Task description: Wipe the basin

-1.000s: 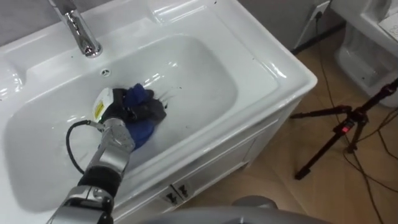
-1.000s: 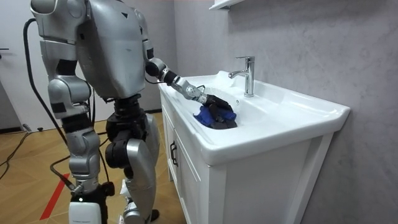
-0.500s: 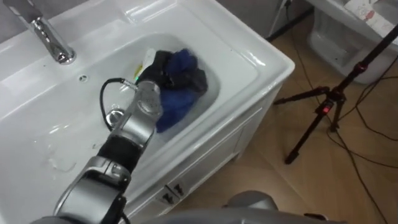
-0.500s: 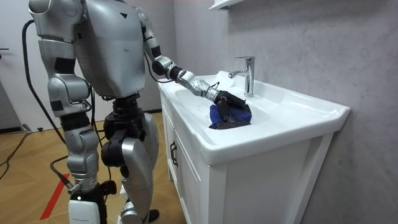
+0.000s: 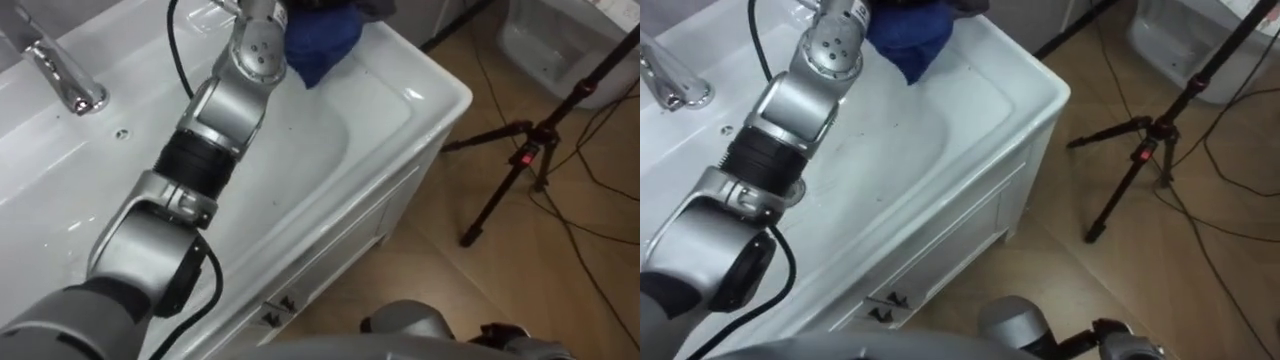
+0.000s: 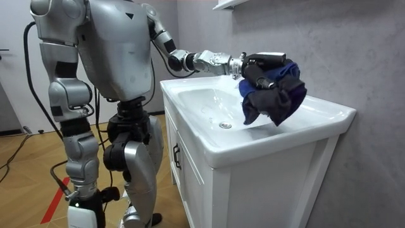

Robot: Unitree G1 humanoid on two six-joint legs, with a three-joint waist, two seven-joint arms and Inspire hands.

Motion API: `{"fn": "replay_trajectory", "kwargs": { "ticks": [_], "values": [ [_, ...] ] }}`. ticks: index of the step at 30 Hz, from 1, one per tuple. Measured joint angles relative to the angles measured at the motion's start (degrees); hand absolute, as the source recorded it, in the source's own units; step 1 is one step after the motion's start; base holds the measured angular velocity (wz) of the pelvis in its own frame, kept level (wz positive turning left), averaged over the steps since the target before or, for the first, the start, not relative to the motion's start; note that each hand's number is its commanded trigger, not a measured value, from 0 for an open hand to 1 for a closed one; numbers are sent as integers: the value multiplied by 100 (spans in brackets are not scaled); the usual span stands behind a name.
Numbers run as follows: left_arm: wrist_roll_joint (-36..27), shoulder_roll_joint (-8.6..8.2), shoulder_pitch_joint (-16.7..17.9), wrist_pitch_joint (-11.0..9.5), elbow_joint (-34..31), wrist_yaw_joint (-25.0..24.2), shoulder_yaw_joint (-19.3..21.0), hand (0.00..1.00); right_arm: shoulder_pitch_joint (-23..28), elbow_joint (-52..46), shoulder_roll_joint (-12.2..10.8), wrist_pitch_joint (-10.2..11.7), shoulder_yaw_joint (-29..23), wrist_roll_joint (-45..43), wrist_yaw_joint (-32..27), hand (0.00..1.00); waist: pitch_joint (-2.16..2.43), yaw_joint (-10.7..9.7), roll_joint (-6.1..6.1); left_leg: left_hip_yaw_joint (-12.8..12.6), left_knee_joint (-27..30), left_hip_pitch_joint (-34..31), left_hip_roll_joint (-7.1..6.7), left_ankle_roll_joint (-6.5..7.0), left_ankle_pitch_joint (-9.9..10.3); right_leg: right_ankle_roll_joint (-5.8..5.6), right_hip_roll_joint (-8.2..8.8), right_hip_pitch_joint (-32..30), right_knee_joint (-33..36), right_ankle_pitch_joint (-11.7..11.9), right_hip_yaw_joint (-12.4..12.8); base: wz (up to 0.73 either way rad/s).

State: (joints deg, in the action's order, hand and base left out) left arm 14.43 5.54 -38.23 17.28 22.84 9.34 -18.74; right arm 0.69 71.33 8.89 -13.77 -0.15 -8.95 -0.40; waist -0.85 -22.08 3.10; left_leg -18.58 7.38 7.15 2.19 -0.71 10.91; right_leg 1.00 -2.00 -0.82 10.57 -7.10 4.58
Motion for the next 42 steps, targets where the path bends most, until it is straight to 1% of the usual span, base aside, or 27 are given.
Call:
{"fn": "replay_trajectory", "kwargs": {
  "ticks": [2, 3, 4, 5, 7, 8, 9, 10, 11, 12, 13, 14, 15, 17, 18, 19, 21, 22, 23, 24, 26, 27, 29, 33, 36, 38, 42],
  "values": [
    [96, 6, 9, -5, 243, -13, 0, 100, 61, 0, 0, -1, 0, -18, -16, 0, -26, 7, -4, 0, -2, 20, 19, -1, 1, 15, -17, 16, -1, 9, 2, -5],
    [227, 27, 14, -3, 496, -13, 0, 100, 67, 0, 2, -3, 0, -46, -38, 0, -49, 4, 2, -1, 0, 8, 20, -1, 1, 35, -21, 10, -4, -1, 6, -4],
    [297, 43, 56, 17, 688, -14, 0, 100, 73, -3, 2, -2, -3, -53, -66, 0, -59, 5, 7, -1, -1, -7, 12, -1, 1, 67, -21, -20, -4, -19, 15, 0],
    [345, 42, 93, 28, 760, -14, 0, 100, 77, -6, 2, -2, -5, -53, -79, 0, -60, 9, 11, 1, 2, -30, 13, -1, 1, 71, -23, -39, -3, -22, 18, 0],
    [546, 53, 333, 18, 1045, -14, 10, 100, 74, -10, -3, -1, -16, -68, -112, 0, -69, 48, -9, 4, 1, -32, 24, 0, 0, 84, -50, -63, 19, -23, 64, -3],
    [545, 54, 549, -113, 1167, -2, 125, 100, 71, -3, 0, 1, -6, -61, -152, 0, -82, 68, -31, 7, -1, 21, 31, 0, 0, 88, -61, -14, 17, -22, 82, -9],
    [559, 55, 670, -284, 1156, 15, 204, 100, 83, -1, 0, 2, 0, -66, -163, 0, -82, 87, -45, 7, -2, 44, 36, 0, 0, 89, -64, 17, 13, -23, 83, -6],
    [595, 57, 809, -493, 1211, 17, 250, 100, 116, -2, -1, 7, 0, -68, -219, 0, -73, 138, -95, 7, 2, 63, 36, -1, 0, 99, -68, 60, 2, -30, 83, 0],
    [620, 54, 866, -577, 1246, 17, 272, 100, 121, 0, -3, 7, -2, -68, -251, 0, -66, 149, -128, 6, 0, 78, 34, -1, 0, 103, -79, 72, -1, -34, 84, 0],
    [669, 47, 997, -744, 1310, 40, 326, 100, 127, -2, -14, 11, -5, -63, -313, 0, -45, 185, -154, 9, -1, 132, 34, -1, 0, 111, -95, 128, 2, -40, 83, -4],
    [672, 43, 1180, -854, 1323, 96, 383, 100, 154, -15, -29, 24, -6, -60, -374, 0, -8, 214, -181, 13, 1, 182, 38, -1, 0, 117, -97, 177, -8, -45, 82, -9],
    [672, 24, 1345, -951, 1339, 152, 472, 100, 189, -35, -50, 61, -5, -60, -417, 0, 14, 231, -219, 14, -1, 261, 44, -1, 1, 129, -104, 247, -3, -53, 85, -9],
    [672, 12, 1406, -1014, 1370, 181, 525, 100, 202, -40, -60, 70, -4, -64, -437, 0, 27, 240, -237, 15, 1, 296, 45, -1, 1, 132, -109, 279, -6, -55, 95, -9],
    [682, -32, 1597, -1175, 1560, 325, 630, 100, 252, -49, -63, 79, -14, -91, -455, 0, 65, 403, -274, 14, 4, 360, 51, -2, 1, 139, -111, 326, -6, -62, 137, -12],
    [742, -44, 1632, -1190, 1661, 367, 665, 100, 254, -50, -64, 78, -22, -123, -455, 0, 67, 426, -273, 14, 4, 360, 51, -2, 1, 139, -112, 325, 0, -62, 127, 0],
    [903, -45, 1705, -1174, 1951, 400, 724, 100, 256, -55, -66, 62, -31, -173, -456, 0, 68, 458, -272, 16, 4, 344, 51, -2, 1, 135, -111, 308, 1, -66, 90, 19],
    [1161, -28, 1865, -970, 2545, 399, 737, 100, 286, -144, -69, 36, -28, -169, -456, 0, 69, 502, -271, 14, 0, 299, 52, -2, 1, 134, -106, 268, 12, -69, 41, 20],
    [1137, -59, 2143, -983, 2617, 534, 939, 100, 332, -213, -70, 30, -30, -161, -465, 0, 86, 543, -287, 27, 2, 248, 53, -2, 1, 133, -103, 208, 20, -69, 24, 19],
    [1152, -37, 2198, -981, 2627, 572, 965, 100, 353, -214, -71, 17, -31, -161, -474, 0, 102, 601, -300, 53, 5, 241, 53, -2, 1, 133, -97, 178, 22, -68, -8, 36],
    [1152, 12, 2214, -974, 2709, 617, 992, 100, 362, -214, -72, -9, -54, -161, -509, 0, 99, 723, -321, 120, 2, 212, 47, -2, 1, 117, -91, 178, 20, -75, -59, 44],
    [1172, 86, 2258, -919, 2792, 723, 1080, 100, 320, -223, -72, 16, -100, -125, -592, 0, 101, 823, -332, 199, 0, 179, 29, -2, 1, 99, -47, 193, 20, -80, -198, 40],
    [1198, 93, 2275, -903, 2792, 759, 1081, 100, 301, -229, -73, 32, -101, -102, -596, 0, 103, 841, -331, 222, 0, 168, 23, -1, 1, 93, -37, 194, 19, -76, -225, 21],
    [1222, 66, 2288, -895, 2835, 889, 1097, 100, 259, -255, -95, 91, -101, 59, -599, 0, 106, 976, -324, 255, 0, 160, 15, 0, 0, 79, -29, 196, 15, -60, -243, 6],
    [1224, -45, 2311, -899, 2898, 1131, 1125, 100, 227, -257, -159, 200, -102, 601, -598, 0, 105, 1041, -321, 292, -1, 157, 15, 1, -1, 82, -23, 217, 9, -52, -290, 3],
    [1593, -105, 2322, -952, 2974, 1171, 1252, 100, 260, -254, -201, 251, -104, 899, -579, 0, 101, 1169, -317, 286, -7, 162, 29, 1, -1, 97, -57, 255, 7, -43, -208, -8],
    [1812, -134, 2351, -1001, 3015, 1171, 1436, 100, 264, -254, -201, 273, -110, 991, -572, 0, 99, 1174, -317, 279, -10, 197, 36, 1, -1, 102, -73, 289, -2, -40, -167, -11],
    [2226, -141, 2406, -1040, 3012, 1198, 1530, 100, 267, -254, -201, 375, -106, 1124, -559, 0, 98, 1176, -319, 285, -10, 207, 42, 1, -1, 107, -82, 289, -7, -37, -138, -5]
  ]
}}
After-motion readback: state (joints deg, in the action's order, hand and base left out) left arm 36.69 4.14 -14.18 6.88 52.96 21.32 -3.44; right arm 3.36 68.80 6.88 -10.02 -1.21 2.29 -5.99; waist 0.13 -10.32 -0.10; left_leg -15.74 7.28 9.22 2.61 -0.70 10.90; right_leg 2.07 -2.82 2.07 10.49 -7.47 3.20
